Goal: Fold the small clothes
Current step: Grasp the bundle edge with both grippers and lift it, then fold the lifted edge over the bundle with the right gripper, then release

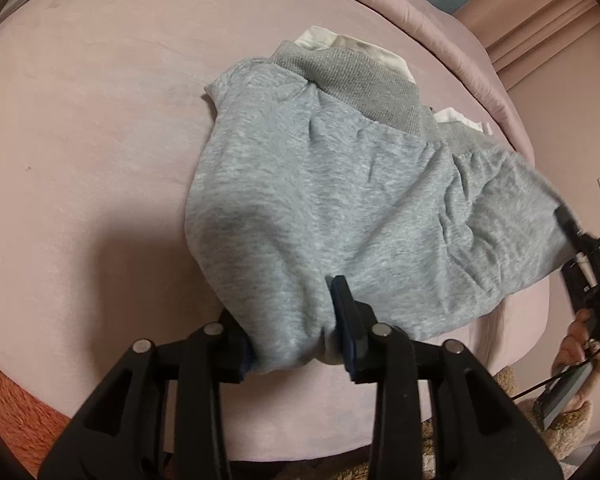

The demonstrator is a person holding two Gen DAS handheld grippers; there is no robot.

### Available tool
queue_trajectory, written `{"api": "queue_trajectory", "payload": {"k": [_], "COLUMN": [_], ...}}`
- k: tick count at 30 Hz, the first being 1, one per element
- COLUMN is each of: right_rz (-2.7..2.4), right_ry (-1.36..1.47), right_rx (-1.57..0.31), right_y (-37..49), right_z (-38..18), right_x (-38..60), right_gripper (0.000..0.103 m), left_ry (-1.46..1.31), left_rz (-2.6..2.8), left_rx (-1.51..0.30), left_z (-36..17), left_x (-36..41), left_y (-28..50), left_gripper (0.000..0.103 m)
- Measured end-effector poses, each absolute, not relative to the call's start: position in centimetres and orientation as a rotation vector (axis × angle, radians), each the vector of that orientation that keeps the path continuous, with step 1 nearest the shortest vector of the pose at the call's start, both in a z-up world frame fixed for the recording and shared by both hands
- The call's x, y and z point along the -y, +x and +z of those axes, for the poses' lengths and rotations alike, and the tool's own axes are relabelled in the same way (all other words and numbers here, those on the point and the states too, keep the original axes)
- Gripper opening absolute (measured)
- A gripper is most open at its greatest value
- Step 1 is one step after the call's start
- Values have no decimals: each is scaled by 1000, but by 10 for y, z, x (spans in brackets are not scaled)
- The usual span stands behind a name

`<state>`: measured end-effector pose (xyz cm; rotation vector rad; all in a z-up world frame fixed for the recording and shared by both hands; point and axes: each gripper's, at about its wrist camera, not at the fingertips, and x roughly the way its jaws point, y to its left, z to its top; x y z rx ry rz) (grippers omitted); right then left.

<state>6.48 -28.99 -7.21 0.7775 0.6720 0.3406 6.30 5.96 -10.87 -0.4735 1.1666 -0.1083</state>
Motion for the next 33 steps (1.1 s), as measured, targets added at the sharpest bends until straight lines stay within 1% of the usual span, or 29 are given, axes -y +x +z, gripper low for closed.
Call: {"api": "queue_trajectory", "payload": {"k": [1, 2, 3, 4, 5, 7, 10, 14, 22, 33], "right_rz": [346, 351, 355, 358, 362, 362, 387, 476, 609, 764], "right_ry": [745, 704, 652, 606, 555, 428, 273, 150, 74, -108], "right_rx": [-659, -647, -632, -620, -606, -584, -552, -528, -577, -726], "right_y": [66, 67, 68, 67, 67, 66, 63, 59, 55, 38], "right_z": [-65, -57, -47, -40, -32, -16, 0, 13, 8, -31], "right_x": [285, 279, 270, 264, 255, 235, 201, 156, 116, 43], "right_gripper": [18, 18, 18, 18, 18, 18, 18, 18, 18, 18], "left_ry": [-477, -483, -489, -491, -494, -508, -538, -553, -604, -623], "left_rz": [-107, -106, -104, -102, -99, -88, -71, -33, 33, 72], "left_rx": [-1165, -1164, -1162, -1161, -1156, -1144, -1119, -1074, -1041, -1043], "left_z": [-108, -108, -107, -106, -105, -101, -94, -84, -79, -76], "left_x": [-60, -61, -63, -64, -67, -73, -86, -105, -129, -134], "left_y": [62, 61, 61, 61, 60, 60, 61, 56, 48, 40], "left_gripper": [39, 46, 50, 59, 63, 63, 71, 71, 71, 71]}}
